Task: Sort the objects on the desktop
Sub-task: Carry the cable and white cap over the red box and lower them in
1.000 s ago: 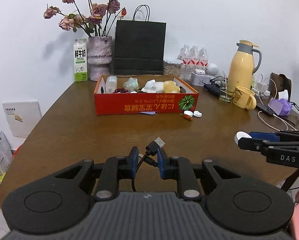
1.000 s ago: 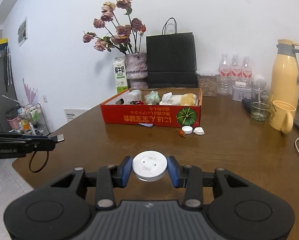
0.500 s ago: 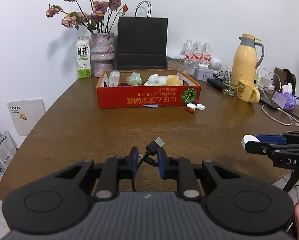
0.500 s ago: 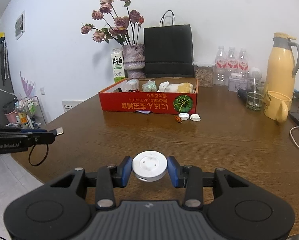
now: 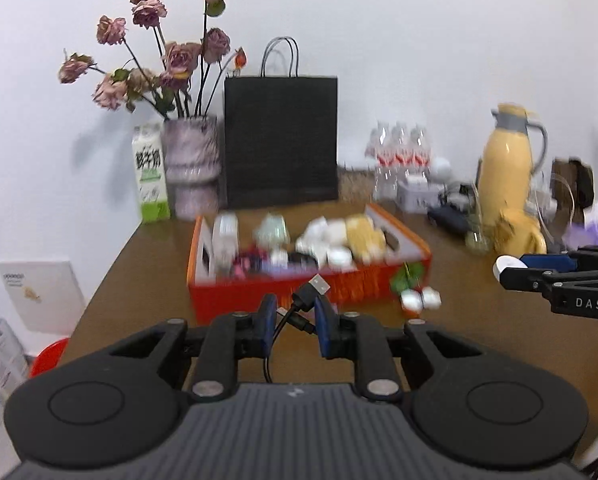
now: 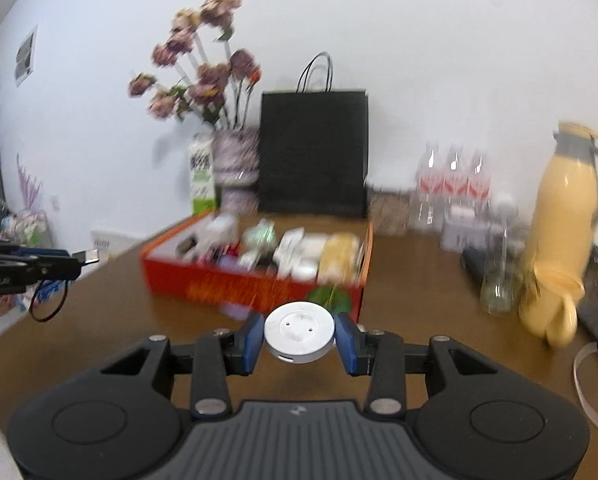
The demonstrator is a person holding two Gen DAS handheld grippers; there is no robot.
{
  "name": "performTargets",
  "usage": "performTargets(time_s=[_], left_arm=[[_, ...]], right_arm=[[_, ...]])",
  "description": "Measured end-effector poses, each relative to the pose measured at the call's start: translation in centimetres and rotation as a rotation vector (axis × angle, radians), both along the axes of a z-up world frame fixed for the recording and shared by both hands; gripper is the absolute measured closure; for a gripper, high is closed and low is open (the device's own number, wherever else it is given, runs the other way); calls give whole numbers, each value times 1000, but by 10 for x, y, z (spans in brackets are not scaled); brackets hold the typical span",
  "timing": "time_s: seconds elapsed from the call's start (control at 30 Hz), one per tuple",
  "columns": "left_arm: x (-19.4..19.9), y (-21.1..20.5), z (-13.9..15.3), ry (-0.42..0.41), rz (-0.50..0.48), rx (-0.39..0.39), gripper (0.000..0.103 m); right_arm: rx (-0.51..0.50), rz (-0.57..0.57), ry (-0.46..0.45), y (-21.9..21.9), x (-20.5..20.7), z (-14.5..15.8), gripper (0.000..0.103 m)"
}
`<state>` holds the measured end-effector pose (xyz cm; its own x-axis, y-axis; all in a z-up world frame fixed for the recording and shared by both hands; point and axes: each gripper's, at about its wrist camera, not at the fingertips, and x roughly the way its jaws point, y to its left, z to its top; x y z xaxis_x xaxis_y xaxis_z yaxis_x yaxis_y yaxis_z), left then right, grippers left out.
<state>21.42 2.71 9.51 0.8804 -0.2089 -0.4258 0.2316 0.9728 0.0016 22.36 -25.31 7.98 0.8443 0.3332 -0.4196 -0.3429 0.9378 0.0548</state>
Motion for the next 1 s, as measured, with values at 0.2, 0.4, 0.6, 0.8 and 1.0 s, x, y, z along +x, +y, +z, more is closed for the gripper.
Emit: performTargets(time_s=[0.2, 0.4, 0.6, 0.8, 1.0], left_arm=[[109, 13, 13, 57, -36, -23, 82], [206, 21, -22, 177, -30, -39, 82], [252, 22, -56, 272, -72, -56, 48], [265, 21, -89, 399, -58, -40, 56], [247, 17, -99, 456, -5, -64, 59]], right_arm=[[42, -4, 77, 18, 115, 10, 65], [-33, -29, 204, 38, 206, -29, 65], [-52, -92, 296, 48, 242, -64, 42], [-120, -85, 216, 55, 243, -74, 38], [-178, -88, 159, 62, 244, -77, 36]])
